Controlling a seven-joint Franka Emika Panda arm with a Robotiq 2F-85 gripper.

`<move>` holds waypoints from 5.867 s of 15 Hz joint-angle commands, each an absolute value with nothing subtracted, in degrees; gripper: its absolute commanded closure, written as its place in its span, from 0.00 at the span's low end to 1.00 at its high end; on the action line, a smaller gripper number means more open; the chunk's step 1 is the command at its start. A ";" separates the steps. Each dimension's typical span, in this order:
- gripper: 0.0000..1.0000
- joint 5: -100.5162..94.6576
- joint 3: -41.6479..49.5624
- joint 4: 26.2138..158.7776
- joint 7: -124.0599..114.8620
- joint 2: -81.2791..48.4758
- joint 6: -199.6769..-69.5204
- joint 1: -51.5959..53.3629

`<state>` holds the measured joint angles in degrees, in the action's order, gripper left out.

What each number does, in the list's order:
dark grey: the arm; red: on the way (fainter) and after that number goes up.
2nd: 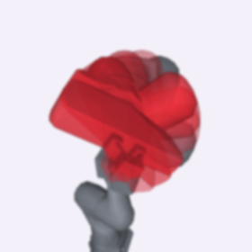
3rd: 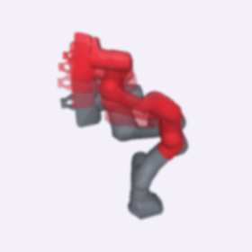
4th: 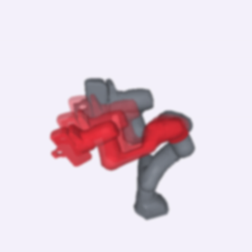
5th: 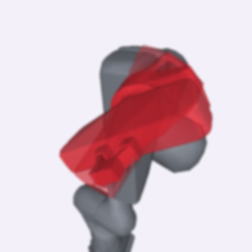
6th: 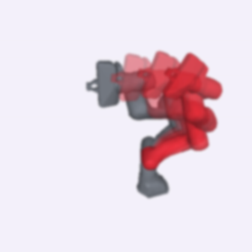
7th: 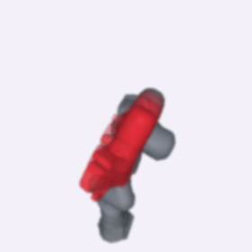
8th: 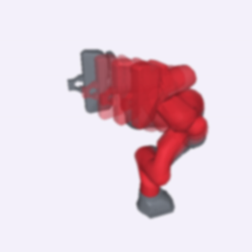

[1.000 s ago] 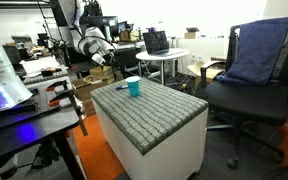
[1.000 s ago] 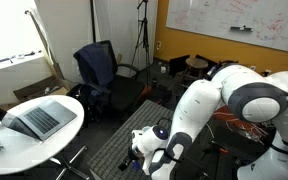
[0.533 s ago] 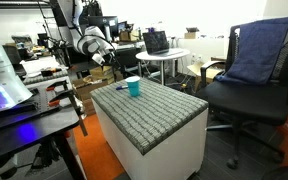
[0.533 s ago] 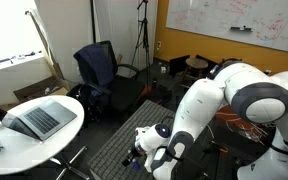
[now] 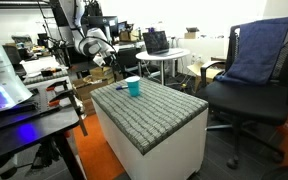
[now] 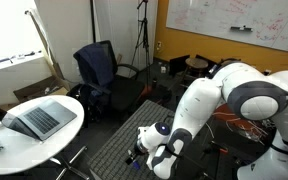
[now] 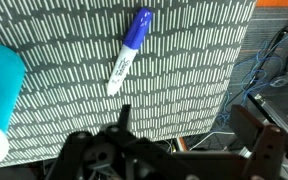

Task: Put the marker inside the blue cup

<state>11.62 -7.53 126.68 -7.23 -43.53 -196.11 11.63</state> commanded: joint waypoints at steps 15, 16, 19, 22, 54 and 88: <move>0.00 11.99 -7.17 119.79 -11.68 -46.32 -184.04 8.65; 0.00 11.91 -7.29 118.71 -11.87 -47.02 -183.17 8.21; 0.00 11.71 -7.69 115.48 -11.59 -49.53 -181.60 7.35; 0.00 11.55 -7.99 111.88 -11.31 -52.90 -180.11 6.98; 0.55 11.82 -4.72 97.49 -13.54 -63.50 -166.81 8.97; 0.95 8.59 38.61 113.30 -42.75 -55.92 -169.95 56.18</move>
<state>10.03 34.22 109.53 -38.73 -56.84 -169.09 51.53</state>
